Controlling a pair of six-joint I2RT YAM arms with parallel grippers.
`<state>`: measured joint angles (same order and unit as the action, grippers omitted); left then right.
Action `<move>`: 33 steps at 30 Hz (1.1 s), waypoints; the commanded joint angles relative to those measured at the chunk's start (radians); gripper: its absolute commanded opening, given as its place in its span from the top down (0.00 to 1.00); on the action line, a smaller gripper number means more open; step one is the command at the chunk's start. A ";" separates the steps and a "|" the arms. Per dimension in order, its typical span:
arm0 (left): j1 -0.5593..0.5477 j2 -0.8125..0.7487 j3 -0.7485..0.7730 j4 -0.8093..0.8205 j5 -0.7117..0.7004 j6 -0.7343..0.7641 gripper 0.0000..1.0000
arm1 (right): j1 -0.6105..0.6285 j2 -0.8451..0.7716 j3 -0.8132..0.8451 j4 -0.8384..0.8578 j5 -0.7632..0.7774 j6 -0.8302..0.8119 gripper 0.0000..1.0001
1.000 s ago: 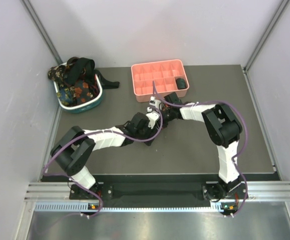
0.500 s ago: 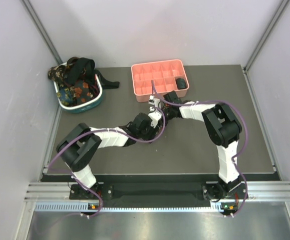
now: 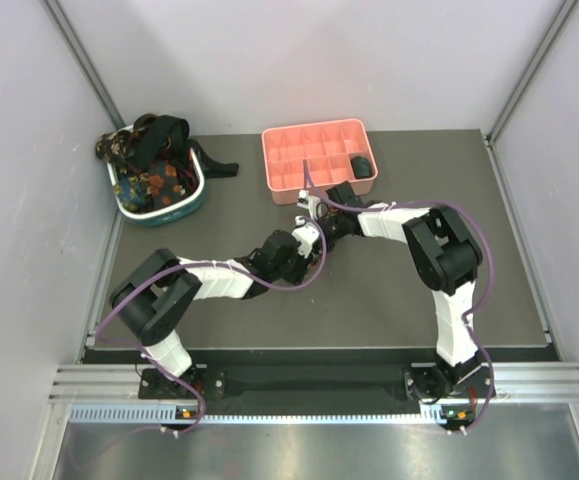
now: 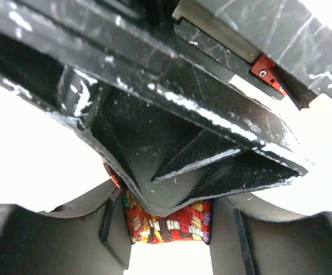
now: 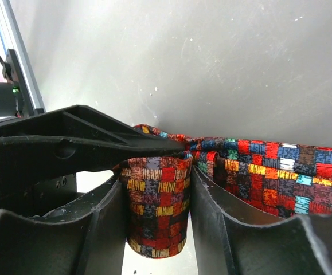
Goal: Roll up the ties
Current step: Roll the tie
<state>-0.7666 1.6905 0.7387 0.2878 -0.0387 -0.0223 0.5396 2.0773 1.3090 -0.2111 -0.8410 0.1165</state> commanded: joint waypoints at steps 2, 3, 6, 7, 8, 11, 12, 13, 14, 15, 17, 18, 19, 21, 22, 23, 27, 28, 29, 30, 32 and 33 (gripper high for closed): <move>0.006 -0.014 -0.035 -0.084 0.003 -0.050 0.50 | -0.029 -0.039 -0.017 0.038 0.003 0.028 0.55; 0.004 -0.012 -0.032 -0.088 0.002 -0.050 0.50 | -0.032 -0.049 -0.017 0.036 0.006 0.031 0.55; 0.006 -0.008 -0.030 -0.095 0.008 -0.048 0.50 | -0.047 -0.078 -0.025 0.039 0.014 0.046 0.53; 0.004 -0.008 -0.029 -0.098 0.010 -0.048 0.51 | -0.052 -0.086 -0.036 0.055 0.016 0.051 0.52; 0.004 -0.006 -0.027 -0.105 0.013 -0.048 0.51 | -0.061 -0.094 -0.042 0.061 0.022 0.067 0.50; 0.004 0.001 -0.013 -0.121 0.020 -0.041 0.51 | -0.082 -0.118 -0.063 0.091 0.025 0.092 0.48; 0.004 0.003 -0.009 -0.130 0.020 -0.041 0.51 | -0.086 -0.126 -0.062 0.093 0.023 0.095 0.48; 0.004 0.005 -0.007 -0.131 0.020 -0.041 0.51 | -0.089 -0.129 -0.065 0.098 0.025 0.098 0.48; 0.004 0.008 -0.004 -0.131 0.022 -0.038 0.51 | -0.093 -0.135 -0.068 0.104 0.028 0.106 0.48; 0.003 0.008 -0.001 -0.137 0.023 -0.036 0.51 | -0.096 -0.146 -0.068 0.104 0.031 0.107 0.48; 0.004 0.011 0.005 -0.144 0.025 -0.037 0.51 | -0.110 -0.161 -0.085 0.124 0.052 0.126 0.48; 0.004 0.014 0.010 -0.147 0.028 -0.036 0.51 | -0.116 -0.184 -0.094 0.136 0.060 0.133 0.48; 0.004 0.017 0.013 -0.154 0.028 -0.036 0.51 | -0.124 -0.198 -0.115 0.165 0.071 0.144 0.48; 0.004 0.024 0.024 -0.170 0.028 -0.039 0.51 | -0.153 -0.233 -0.132 0.183 0.143 0.179 0.49; 0.003 0.024 0.028 -0.189 0.028 -0.039 0.51 | -0.164 -0.244 -0.148 0.196 0.178 0.192 0.49; 0.004 0.028 0.039 -0.205 0.031 -0.038 0.51 | -0.180 -0.255 -0.158 0.197 0.257 0.215 0.50; 0.003 0.026 0.062 -0.266 0.034 -0.039 0.51 | -0.194 -0.328 -0.201 0.199 0.475 0.259 0.49; 0.004 0.023 0.065 -0.280 0.034 -0.041 0.51 | -0.194 -0.338 -0.215 0.197 0.546 0.278 0.49; 0.003 0.023 0.071 -0.283 0.068 -0.039 0.51 | -0.193 -0.344 -0.218 0.196 0.572 0.288 0.49; 0.000 0.023 0.079 -0.309 0.082 -0.039 0.51 | -0.194 -0.344 -0.214 0.187 0.607 0.301 0.49; -0.007 0.038 0.112 -0.366 0.089 -0.042 0.51 | -0.194 -0.335 -0.206 0.165 0.679 0.327 0.50; -0.008 0.046 0.126 -0.387 0.089 -0.041 0.51 | -0.193 -0.330 -0.200 0.154 0.701 0.334 0.51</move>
<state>-0.7647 1.6985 0.8360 0.0887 -0.0116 -0.0498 0.3439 1.7744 1.0996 -0.0589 -0.3099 0.3920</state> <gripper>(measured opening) 0.494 0.496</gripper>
